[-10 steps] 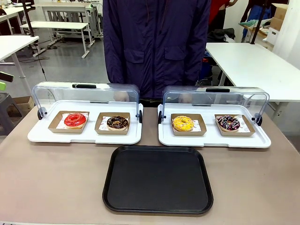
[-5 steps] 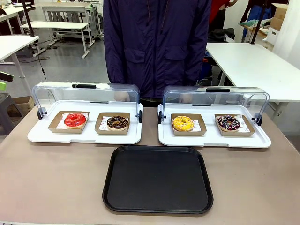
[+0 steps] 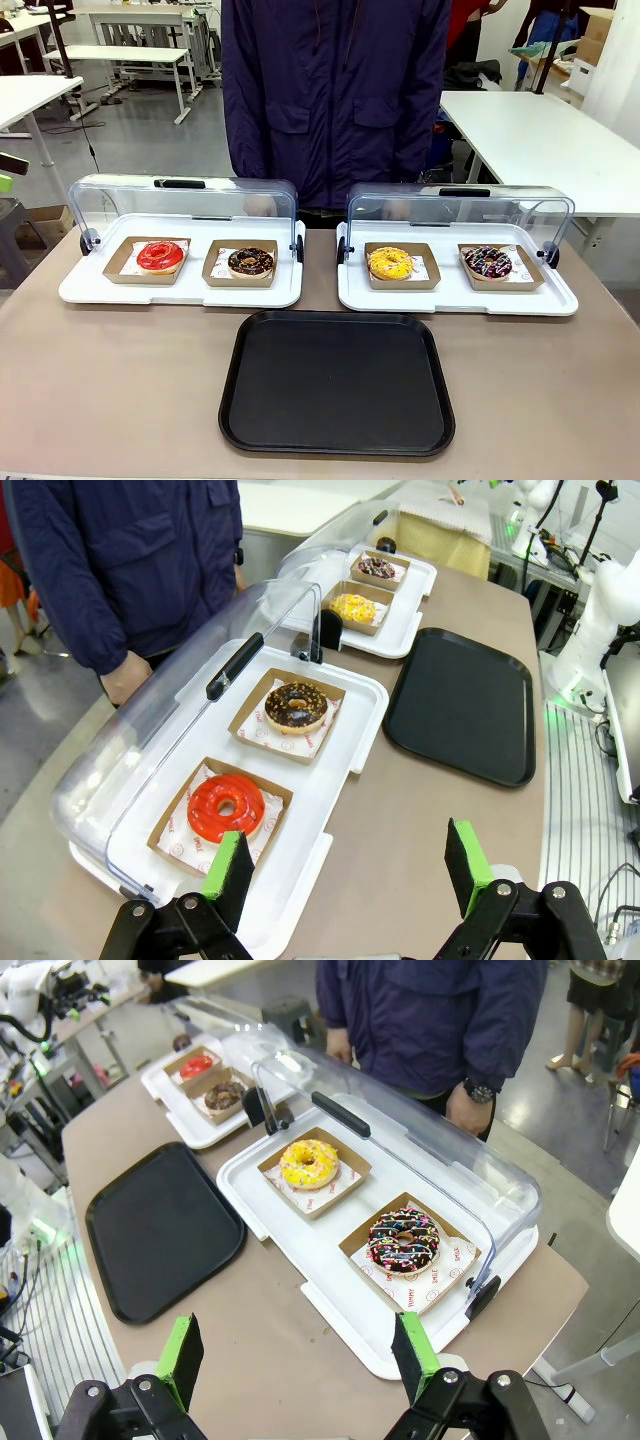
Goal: Move the first donut from the left to the tray.
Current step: Pick up the Paper togo box containing the Donut indicated by the person and place it on the Handle tray.
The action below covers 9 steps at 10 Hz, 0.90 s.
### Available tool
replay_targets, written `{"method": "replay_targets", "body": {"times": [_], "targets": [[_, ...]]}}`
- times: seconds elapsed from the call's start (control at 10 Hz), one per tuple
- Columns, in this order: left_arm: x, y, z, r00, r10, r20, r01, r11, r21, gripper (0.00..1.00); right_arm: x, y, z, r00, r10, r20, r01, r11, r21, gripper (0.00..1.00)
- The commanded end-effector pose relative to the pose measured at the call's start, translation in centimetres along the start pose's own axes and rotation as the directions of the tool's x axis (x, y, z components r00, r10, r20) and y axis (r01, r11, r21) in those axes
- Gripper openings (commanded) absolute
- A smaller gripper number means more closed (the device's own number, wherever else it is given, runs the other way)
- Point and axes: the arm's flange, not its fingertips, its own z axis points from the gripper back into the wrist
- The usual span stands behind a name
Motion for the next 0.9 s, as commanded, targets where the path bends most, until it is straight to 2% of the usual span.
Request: {"method": "replay_targets", "body": {"times": [0.0,0.8], "targets": [[-0.09,-0.02,-0.05,1.0,-0.023,0.018,0.023,1.0,-0.006,1.0,0.22,-0.24,0.0,0.999,0.026,0.025,-0.026,1.0,0.004,1.0],[-0.09,-0.02,-0.05,1.0,-0.023,0.018,0.023,1.0,-0.006,1.0,0.22,-0.24,0.0,0.999,0.026,0.025,-0.026,1.0,0.004,1.0]]}}
